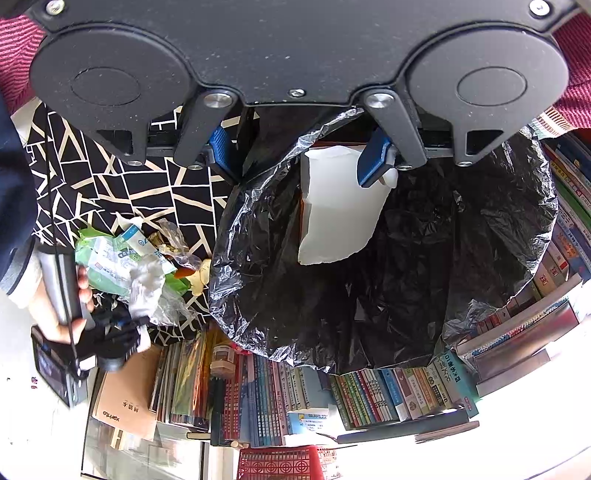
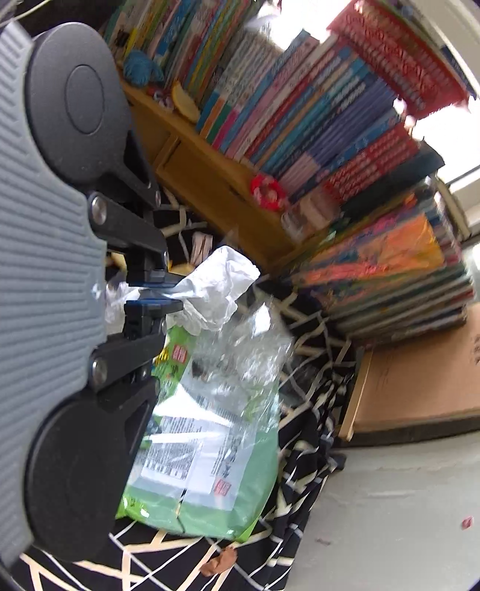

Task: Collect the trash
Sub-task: 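Carry the tissue with the right gripper over the bin and release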

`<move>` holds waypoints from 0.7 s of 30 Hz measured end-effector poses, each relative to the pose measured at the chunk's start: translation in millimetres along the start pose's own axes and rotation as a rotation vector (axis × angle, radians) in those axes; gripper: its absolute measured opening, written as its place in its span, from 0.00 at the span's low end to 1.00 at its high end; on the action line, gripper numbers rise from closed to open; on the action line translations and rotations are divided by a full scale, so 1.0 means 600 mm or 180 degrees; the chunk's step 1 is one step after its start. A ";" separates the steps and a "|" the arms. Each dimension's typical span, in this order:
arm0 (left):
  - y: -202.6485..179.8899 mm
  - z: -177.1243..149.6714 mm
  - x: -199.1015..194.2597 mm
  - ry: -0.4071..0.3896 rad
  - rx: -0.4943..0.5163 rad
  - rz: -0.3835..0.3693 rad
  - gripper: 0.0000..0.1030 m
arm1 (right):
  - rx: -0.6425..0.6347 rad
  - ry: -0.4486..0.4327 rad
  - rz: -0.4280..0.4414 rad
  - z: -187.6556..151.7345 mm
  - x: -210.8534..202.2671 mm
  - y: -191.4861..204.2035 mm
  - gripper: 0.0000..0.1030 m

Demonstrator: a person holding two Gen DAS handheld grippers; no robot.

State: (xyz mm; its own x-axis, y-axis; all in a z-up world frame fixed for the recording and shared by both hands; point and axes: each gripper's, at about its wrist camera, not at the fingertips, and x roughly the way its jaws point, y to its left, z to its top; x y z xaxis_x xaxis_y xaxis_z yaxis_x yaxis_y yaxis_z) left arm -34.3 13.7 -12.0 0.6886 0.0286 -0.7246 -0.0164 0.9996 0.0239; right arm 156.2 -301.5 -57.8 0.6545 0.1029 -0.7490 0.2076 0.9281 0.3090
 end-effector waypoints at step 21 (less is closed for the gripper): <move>0.002 -0.001 0.002 0.0006 -0.0012 0.0004 0.64 | -0.1115 -0.0429 0.2114 -0.021 -0.288 0.261 0.09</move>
State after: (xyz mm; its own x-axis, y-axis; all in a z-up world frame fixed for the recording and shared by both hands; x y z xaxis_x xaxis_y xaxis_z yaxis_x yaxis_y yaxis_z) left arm -33.9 14.6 -12.9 0.6872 0.0299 -0.7259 -0.0201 0.9996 0.0222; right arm 66.5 -169.5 113.0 0.6492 0.6556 -0.3856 -0.4888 0.7480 0.4489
